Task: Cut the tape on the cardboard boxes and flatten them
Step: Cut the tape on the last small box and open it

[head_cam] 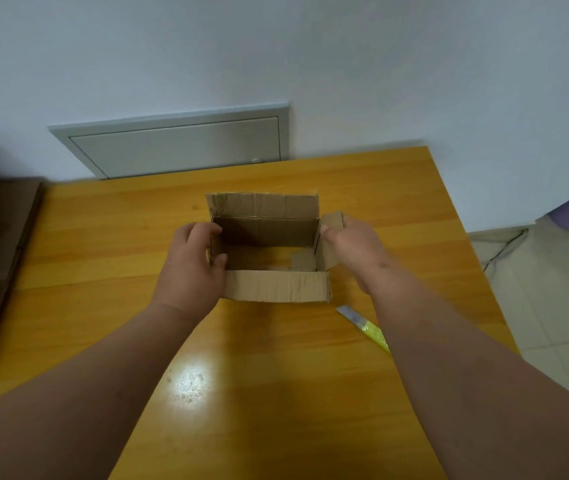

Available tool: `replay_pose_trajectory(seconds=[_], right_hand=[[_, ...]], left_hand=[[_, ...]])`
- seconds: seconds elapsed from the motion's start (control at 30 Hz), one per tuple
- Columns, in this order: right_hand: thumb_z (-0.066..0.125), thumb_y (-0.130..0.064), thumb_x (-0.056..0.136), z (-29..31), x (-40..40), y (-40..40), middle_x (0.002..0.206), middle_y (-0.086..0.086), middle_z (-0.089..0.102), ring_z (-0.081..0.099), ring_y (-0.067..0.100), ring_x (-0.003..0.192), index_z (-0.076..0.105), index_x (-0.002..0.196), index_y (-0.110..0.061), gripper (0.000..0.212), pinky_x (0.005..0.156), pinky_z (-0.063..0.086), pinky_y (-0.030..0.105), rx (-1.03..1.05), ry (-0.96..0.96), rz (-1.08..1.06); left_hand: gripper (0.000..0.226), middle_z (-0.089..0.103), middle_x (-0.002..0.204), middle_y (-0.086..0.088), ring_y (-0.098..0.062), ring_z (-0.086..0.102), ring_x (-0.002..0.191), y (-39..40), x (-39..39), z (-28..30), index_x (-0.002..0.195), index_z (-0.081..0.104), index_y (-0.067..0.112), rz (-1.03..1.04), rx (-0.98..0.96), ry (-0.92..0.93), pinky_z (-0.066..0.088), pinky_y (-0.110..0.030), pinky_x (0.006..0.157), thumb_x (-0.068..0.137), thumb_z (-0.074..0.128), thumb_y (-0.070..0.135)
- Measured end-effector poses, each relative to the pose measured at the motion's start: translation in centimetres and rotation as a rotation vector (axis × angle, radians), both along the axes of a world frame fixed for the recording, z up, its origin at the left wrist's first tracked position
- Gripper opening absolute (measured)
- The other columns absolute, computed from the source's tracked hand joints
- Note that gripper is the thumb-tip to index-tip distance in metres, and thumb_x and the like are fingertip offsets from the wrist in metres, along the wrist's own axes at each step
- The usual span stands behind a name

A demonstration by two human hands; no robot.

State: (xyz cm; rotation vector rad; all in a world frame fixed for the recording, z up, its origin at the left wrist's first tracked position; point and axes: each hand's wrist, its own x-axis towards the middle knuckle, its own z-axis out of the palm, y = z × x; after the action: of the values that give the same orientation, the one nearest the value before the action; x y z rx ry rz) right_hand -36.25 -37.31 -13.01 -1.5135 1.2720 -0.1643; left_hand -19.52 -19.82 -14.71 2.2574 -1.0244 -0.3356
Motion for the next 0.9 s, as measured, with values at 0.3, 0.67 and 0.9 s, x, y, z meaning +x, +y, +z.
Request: replay_pose_trajectory(seconds=[0.3, 0.67, 0.9], right_hand=[[0.052, -0.029, 0.101, 0.2, -0.2, 1.9, 0.103, 0.004, 0.066, 0.061, 0.031, 0.102, 0.060, 0.088, -0.033, 0.015, 0.091, 0.049, 0.047, 0.082, -0.154, -0.083], [0.047, -0.027, 0.102, 1.4, 0.2, 6.7, 0.106, -0.005, 0.059, 0.056, 0.021, 0.099, 0.055, 0.127, -0.027, 0.026, 0.073, 0.041, 0.029, -0.225, -0.163, 0.266], [0.049, -0.022, 0.098, -1.0, 0.4, 13.0, 0.155, -0.002, 0.037, 0.035, 0.019, 0.138, 0.045, 0.144, -0.019, 0.046, 0.113, 0.027, 0.032, -0.560, -0.084, 0.625]], left_hand=[[0.028, 0.057, 0.119, -0.004, -0.024, 0.058, 0.099, -0.9, 0.2, 1.4, 0.130, 0.050, 0.029, 0.439, -0.044, 0.749, 0.056, -0.037, 0.072, 0.105, 0.040, 0.039], [0.028, 0.059, 0.119, -0.011, -0.031, 0.059, 0.107, 1.4, 2.5, 2.4, 0.124, 0.053, 0.021, 0.573, -0.218, 1.112, 0.055, -0.042, 0.076, 0.104, 0.043, 0.039], [0.033, 0.061, 0.122, -0.010, -0.030, 0.060, 0.100, 6.0, 4.7, 1.1, 0.124, 0.055, 0.020, 0.829, -0.091, 0.960, 0.052, -0.045, 0.072, 0.095, 0.054, 0.037]])
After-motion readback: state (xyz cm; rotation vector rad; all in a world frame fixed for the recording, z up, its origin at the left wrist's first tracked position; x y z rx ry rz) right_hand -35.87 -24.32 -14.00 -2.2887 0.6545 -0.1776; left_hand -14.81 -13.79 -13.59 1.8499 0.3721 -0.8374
